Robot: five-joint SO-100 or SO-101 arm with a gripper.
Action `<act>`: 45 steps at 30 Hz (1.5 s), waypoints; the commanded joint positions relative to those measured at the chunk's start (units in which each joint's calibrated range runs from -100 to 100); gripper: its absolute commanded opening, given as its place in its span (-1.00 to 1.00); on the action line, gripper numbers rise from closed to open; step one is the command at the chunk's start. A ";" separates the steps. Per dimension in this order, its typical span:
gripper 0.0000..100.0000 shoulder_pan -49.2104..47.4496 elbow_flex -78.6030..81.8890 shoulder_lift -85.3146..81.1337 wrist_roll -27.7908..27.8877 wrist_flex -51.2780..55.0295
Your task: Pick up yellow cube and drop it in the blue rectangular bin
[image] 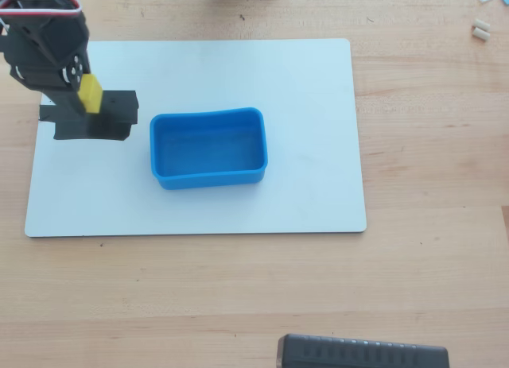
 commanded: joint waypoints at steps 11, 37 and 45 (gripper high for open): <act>-0.96 -12.97 4.82 -23.71 -7.37 6.14; -0.68 -28.92 52.37 -45.54 -10.89 -31.52; -0.49 -29.61 52.37 -46.66 -10.99 -29.95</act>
